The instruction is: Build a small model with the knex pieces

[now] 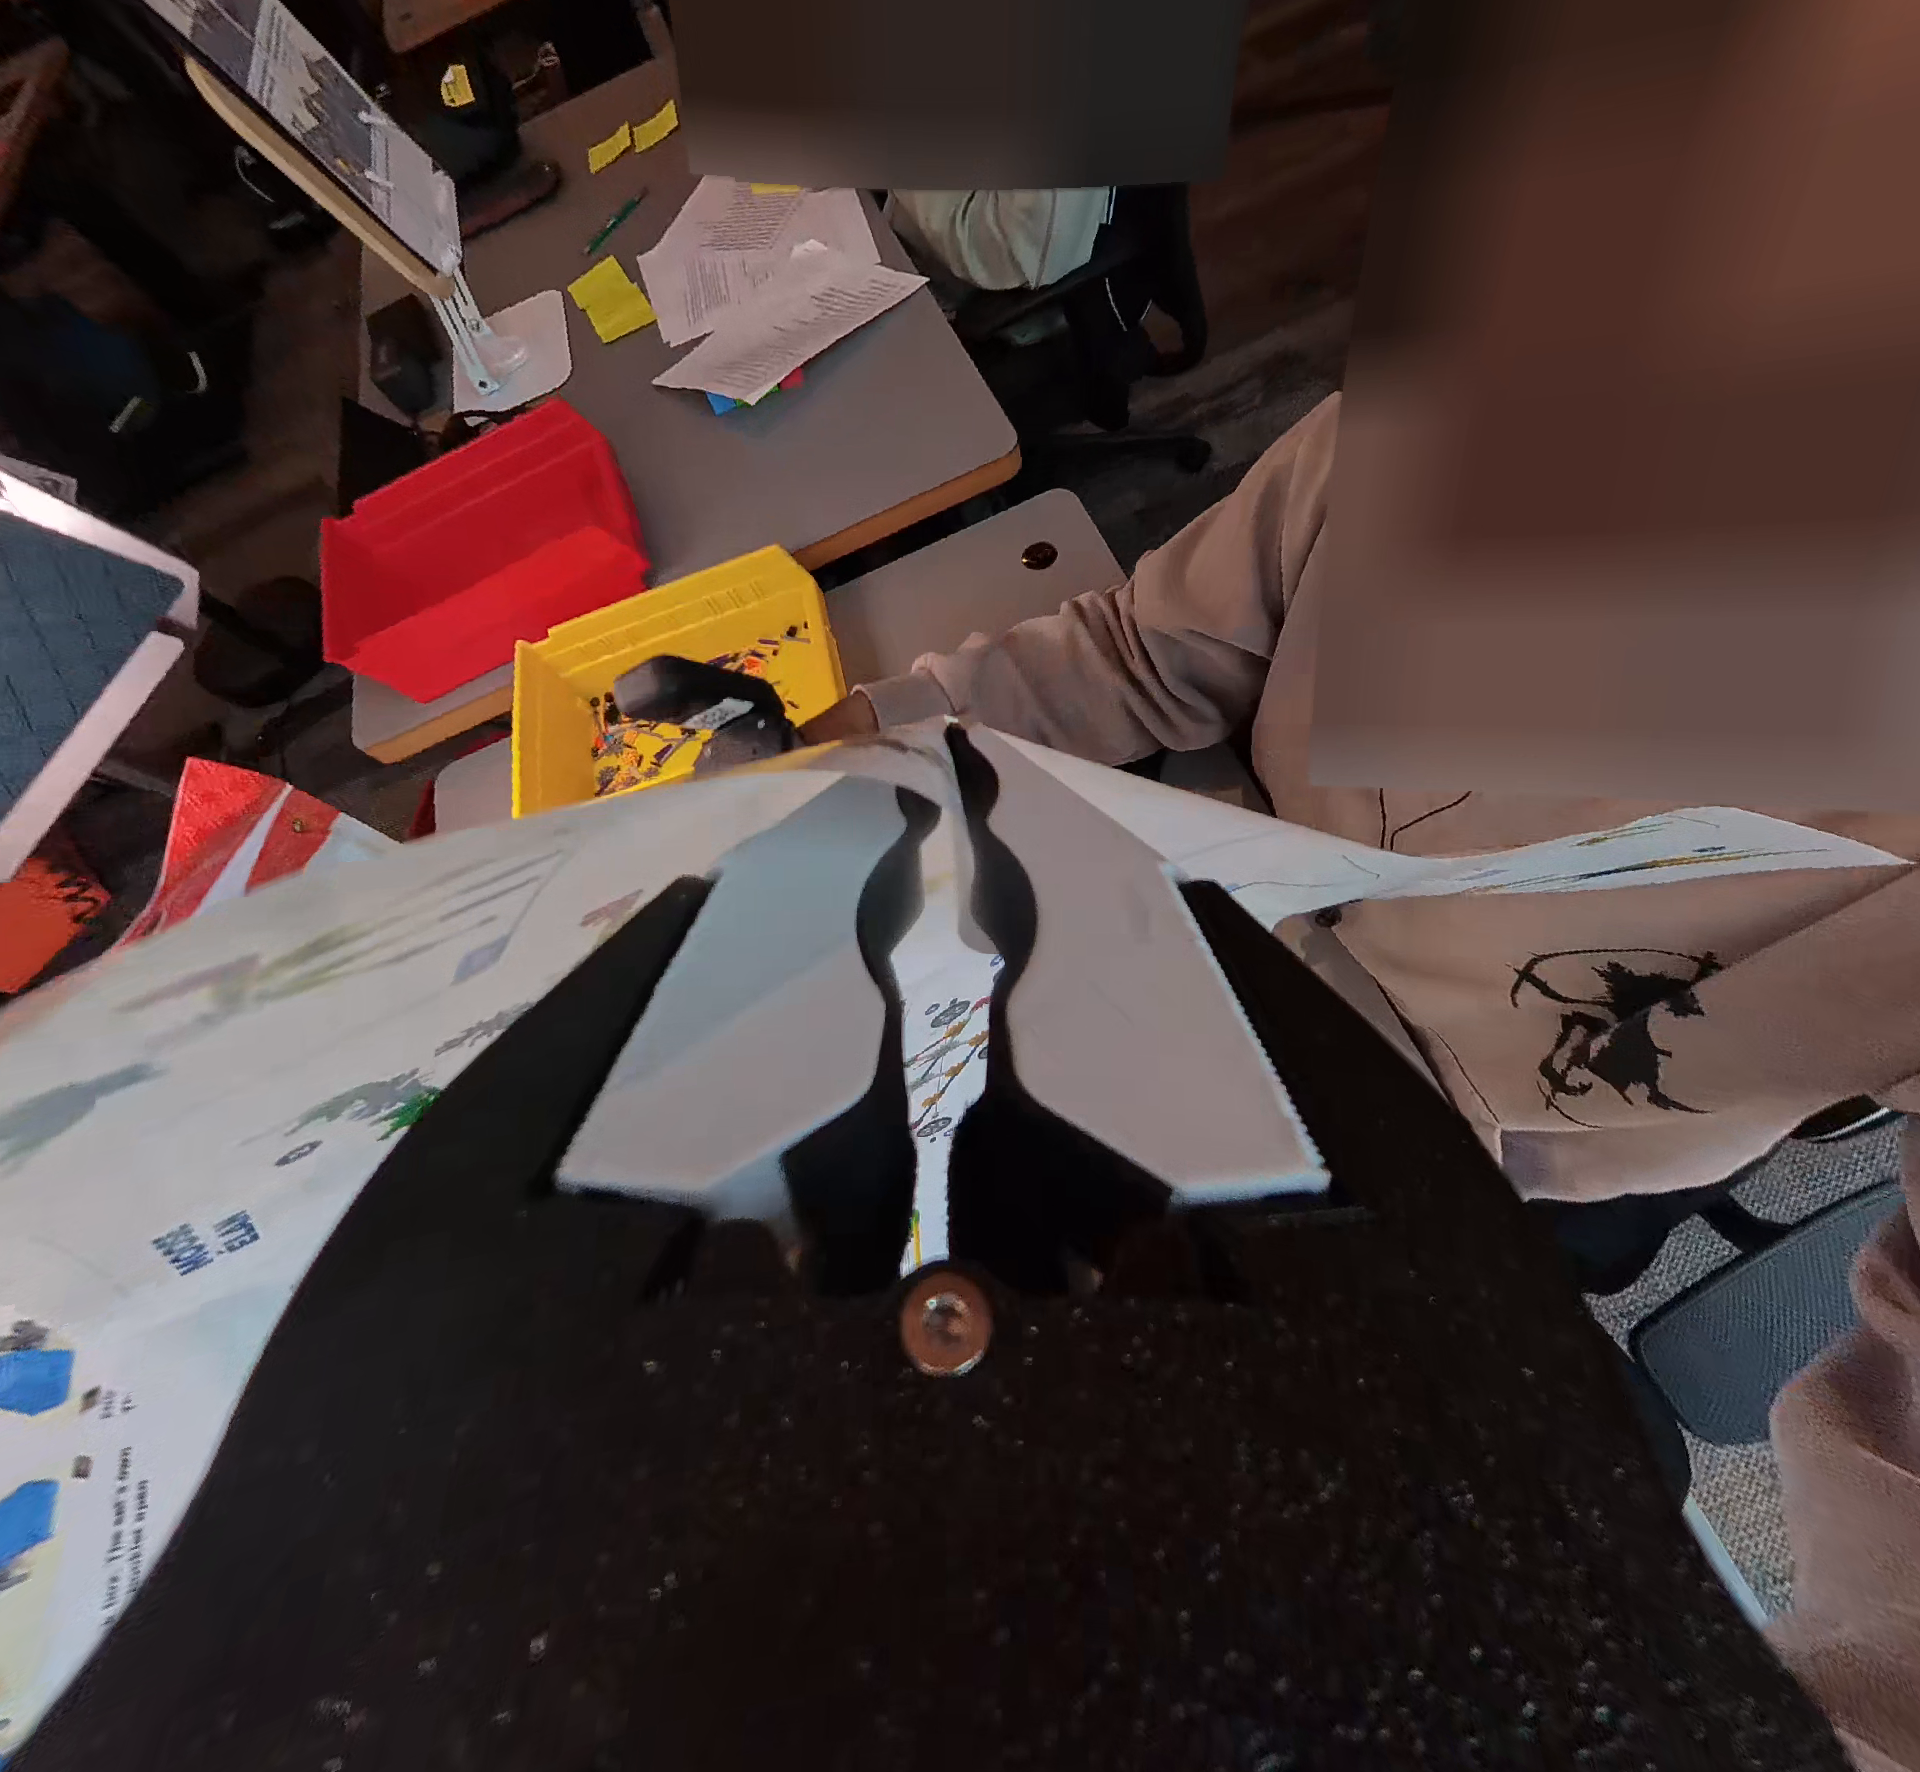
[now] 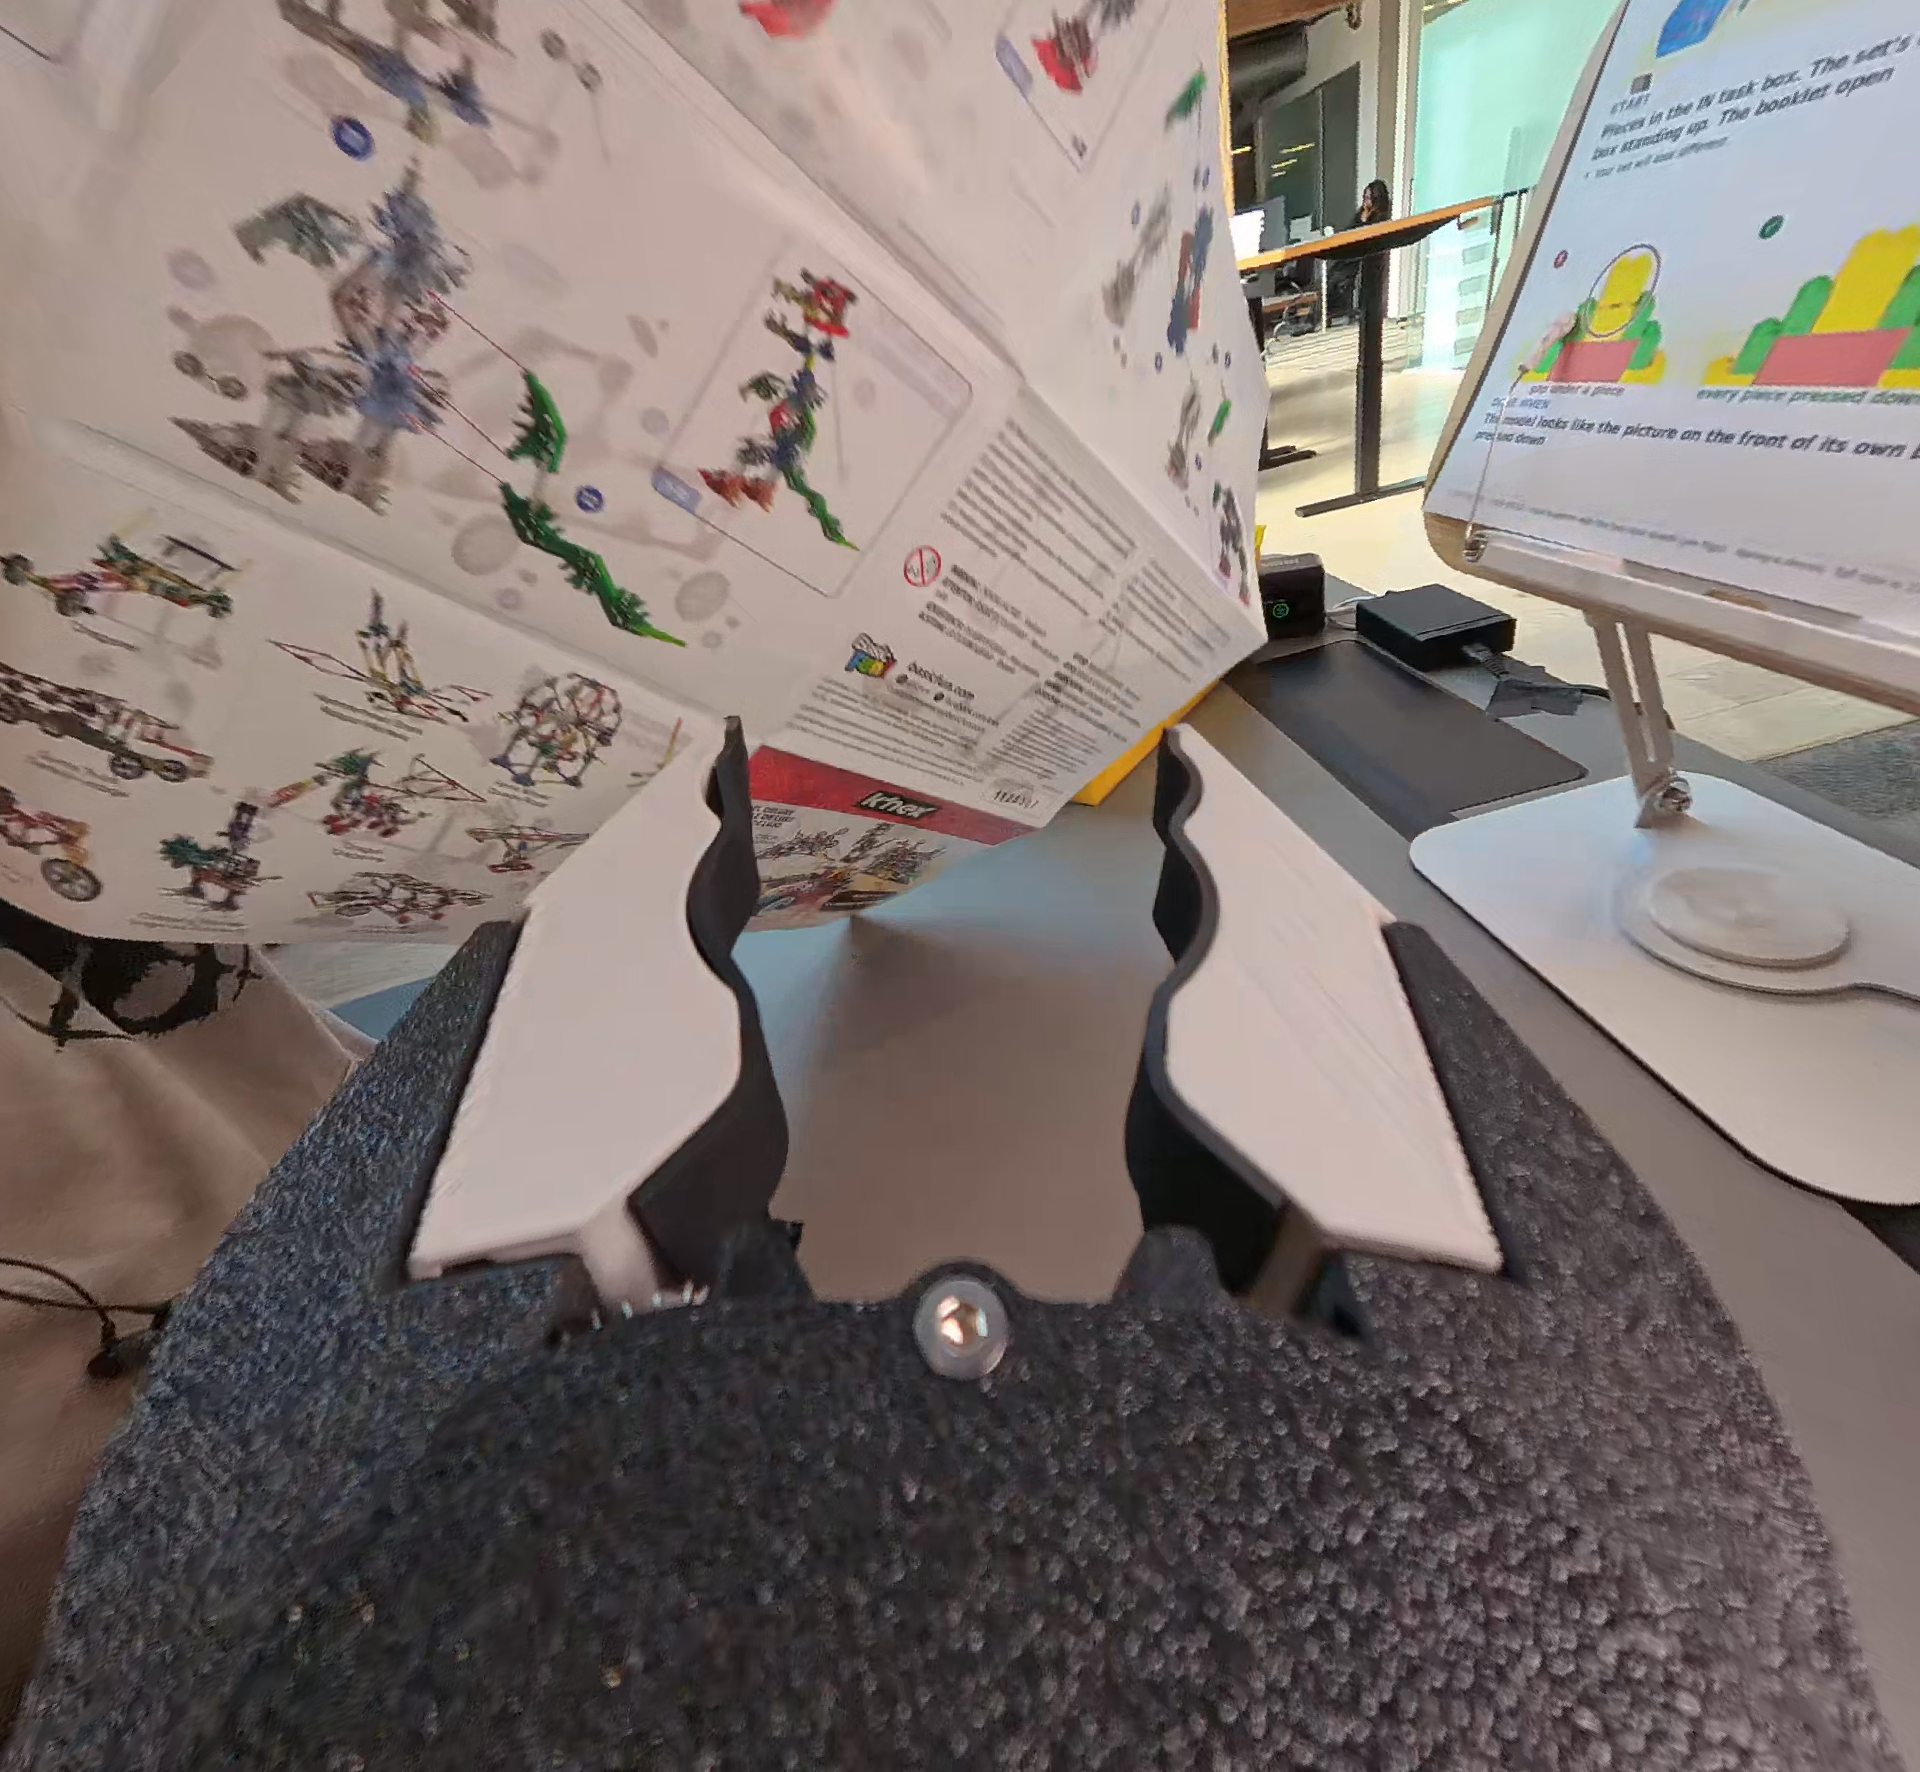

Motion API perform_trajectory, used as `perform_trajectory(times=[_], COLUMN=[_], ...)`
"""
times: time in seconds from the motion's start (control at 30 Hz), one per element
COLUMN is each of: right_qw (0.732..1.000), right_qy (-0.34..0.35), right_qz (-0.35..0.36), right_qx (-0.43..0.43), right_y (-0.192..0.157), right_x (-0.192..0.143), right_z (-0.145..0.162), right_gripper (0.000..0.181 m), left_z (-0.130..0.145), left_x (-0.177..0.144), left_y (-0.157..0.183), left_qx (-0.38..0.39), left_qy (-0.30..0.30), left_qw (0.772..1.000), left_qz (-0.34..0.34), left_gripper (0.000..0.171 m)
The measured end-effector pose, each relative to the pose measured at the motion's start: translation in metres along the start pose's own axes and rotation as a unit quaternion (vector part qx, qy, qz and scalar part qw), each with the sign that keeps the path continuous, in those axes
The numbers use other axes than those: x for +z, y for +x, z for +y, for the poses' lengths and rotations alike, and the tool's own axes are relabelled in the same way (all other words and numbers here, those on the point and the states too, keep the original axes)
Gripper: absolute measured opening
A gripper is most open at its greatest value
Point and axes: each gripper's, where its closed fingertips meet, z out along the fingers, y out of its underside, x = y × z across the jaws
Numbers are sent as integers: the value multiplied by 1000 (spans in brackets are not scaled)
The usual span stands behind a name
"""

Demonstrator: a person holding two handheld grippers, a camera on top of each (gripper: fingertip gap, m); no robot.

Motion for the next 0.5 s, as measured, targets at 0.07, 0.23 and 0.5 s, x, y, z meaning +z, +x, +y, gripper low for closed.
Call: perform_trajectory(times=[0.07,0.23,0.5], right_qw=[999,993,958], right_qy=[14,48,105], right_qz=[-19,-70,-174], right_qx=[22,82,201], right_y=[3,8,12], right_x=[7,26,74], right_z=[7,23,46], right_gripper=[79,83,98], left_z=[-25,-68,-95], left_x=[-9,-33,-69], left_y=[9,44,111], left_qx=[22,64,112], left_qy=[-14,-33,-12], left_qw=[1000,997,993], left_qz=[-2,-16,-32], left_gripper=[0,0,0])
